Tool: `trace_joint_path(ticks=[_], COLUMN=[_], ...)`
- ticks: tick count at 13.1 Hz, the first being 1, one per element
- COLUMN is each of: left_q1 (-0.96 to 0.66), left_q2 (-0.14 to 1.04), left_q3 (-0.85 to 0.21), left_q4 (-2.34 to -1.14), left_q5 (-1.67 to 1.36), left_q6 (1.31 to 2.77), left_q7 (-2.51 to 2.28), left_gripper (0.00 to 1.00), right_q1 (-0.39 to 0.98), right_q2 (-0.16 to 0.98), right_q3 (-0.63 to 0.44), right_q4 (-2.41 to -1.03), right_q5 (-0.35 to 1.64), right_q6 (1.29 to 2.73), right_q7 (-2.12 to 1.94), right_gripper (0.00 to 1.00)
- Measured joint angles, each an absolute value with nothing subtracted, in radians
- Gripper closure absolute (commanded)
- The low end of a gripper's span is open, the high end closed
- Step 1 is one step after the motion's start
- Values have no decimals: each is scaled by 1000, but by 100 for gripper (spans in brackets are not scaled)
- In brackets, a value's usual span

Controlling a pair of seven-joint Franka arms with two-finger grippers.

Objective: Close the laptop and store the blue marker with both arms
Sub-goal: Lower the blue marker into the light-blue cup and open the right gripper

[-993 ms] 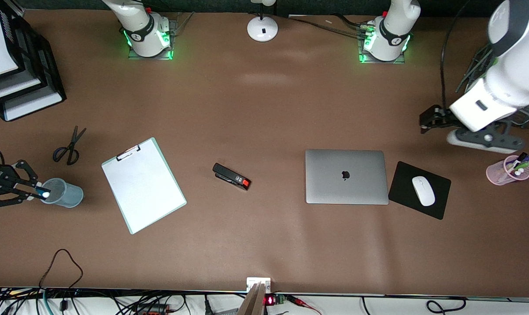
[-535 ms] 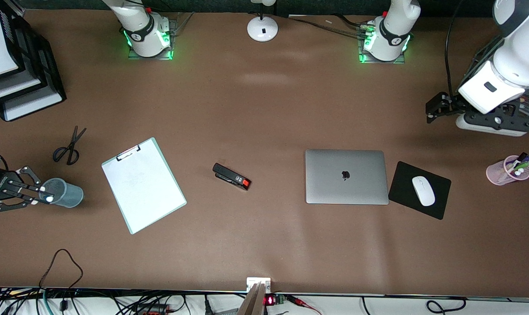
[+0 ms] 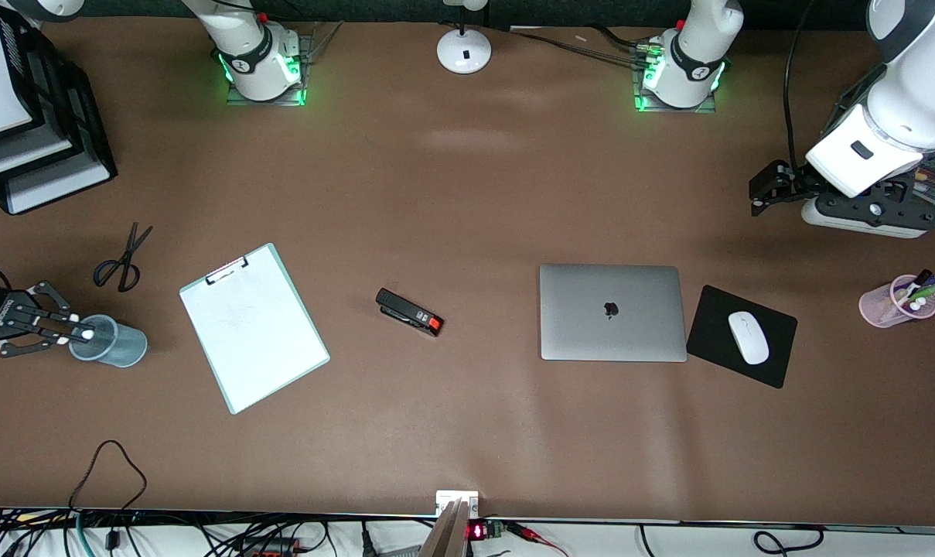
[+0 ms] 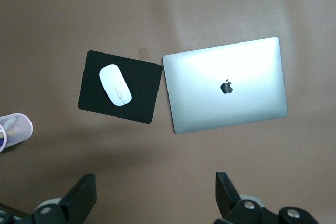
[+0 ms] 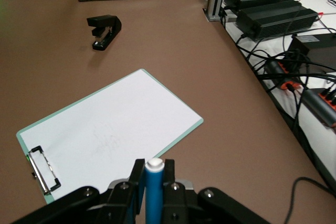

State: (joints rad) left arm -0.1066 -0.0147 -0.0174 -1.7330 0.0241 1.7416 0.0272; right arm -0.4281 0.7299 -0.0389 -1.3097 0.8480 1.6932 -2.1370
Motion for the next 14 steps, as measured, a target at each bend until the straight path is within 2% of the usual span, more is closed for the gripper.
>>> trace_joint_path(ticks=[1, 6, 7, 8, 9, 10, 14], left_q1=[-107, -107, -107, -107, -107, -107, -107], left_q2=[-15, -14, -14, -14, -14, -14, -14], left_q3=[-17, -17, -17, -17, -17, -16, -17], left_q4=[-1733, -1733, -1733, -1733, -1733, -1733, -1732], left_q5=[24, 24, 24, 24, 24, 24, 24], left_q6=[1742, 1747, 1747, 1747, 1748, 1748, 1748], left_q7=[27, 27, 27, 27, 27, 27, 27], left_gripper=[0, 0, 0, 0, 0, 0, 0], right_q1=[-432, -440, -445, -450, -454, -455, -459], right_q2=[736, 751, 753, 757, 761, 766, 768], right_q3=[-39, -39, -39, -39, -39, -39, -39], right_q4=[-1310, -1309, -1309, -1309, -1309, -1309, -1295], right_q5=[858, 879, 879, 880, 880, 881, 881], right_q6=[1685, 1678, 1678, 1678, 1677, 1677, 1676], right_q7=[-2143, -2148, -2149, -2149, -2149, -2149, -2142], right_gripper=[93, 88, 81, 73, 32, 0, 0])
